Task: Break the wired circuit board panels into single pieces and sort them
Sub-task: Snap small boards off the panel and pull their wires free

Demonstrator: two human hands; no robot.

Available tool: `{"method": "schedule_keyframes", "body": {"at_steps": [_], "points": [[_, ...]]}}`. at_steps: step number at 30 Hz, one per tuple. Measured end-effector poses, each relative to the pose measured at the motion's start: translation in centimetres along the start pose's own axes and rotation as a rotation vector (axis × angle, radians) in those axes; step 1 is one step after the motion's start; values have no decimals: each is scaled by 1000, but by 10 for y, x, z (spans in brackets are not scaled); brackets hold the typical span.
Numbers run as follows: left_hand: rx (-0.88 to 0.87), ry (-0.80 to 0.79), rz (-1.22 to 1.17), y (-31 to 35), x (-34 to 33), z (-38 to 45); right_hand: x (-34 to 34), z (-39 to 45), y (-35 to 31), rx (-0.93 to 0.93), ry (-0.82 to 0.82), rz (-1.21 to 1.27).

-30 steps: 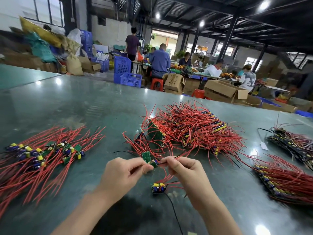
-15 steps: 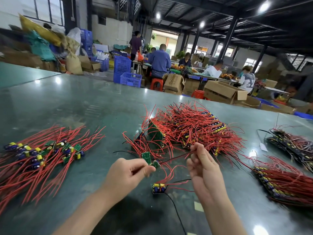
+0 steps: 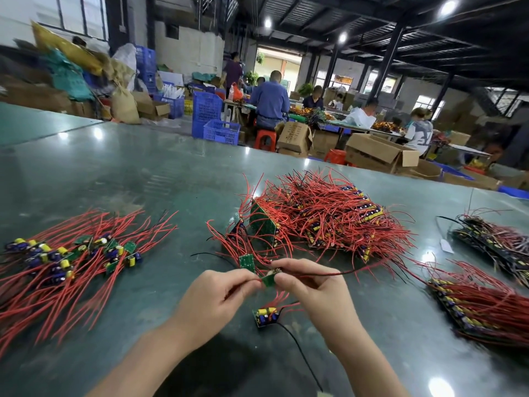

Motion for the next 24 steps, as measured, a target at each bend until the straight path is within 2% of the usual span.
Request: {"method": "schedule_keyframes", "body": {"at_steps": [5, 9, 13, 17, 21, 24], "points": [[-39, 45, 17, 5, 0, -3, -1, -3, 3, 22, 80, 15], [-2, -14, 31, 0, -4, -3, -1, -3, 6, 5, 87, 16], [49, -76, -65, -2, -4, -1, -1, -3, 5, 9, 74, 32], [89, -143, -17, -8, -6, -2, -2, -1, 3, 4, 2, -32], [139, 12, -187, -8, 2, 0, -5, -2, -2, 47, -31, -71], [103, 82, -237, -4, 5, 1, -6, -1, 2, -2, -42, 3]]}}
Point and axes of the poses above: each hand's wrist, its own z-axis towards the middle knuckle, its own x-axis out of the back of the hand, y = z × x, the point moved 7 cm from there along z, towards the middle knuckle, and after that the axes turned 3 degrees about x, right-handed, at the moved point
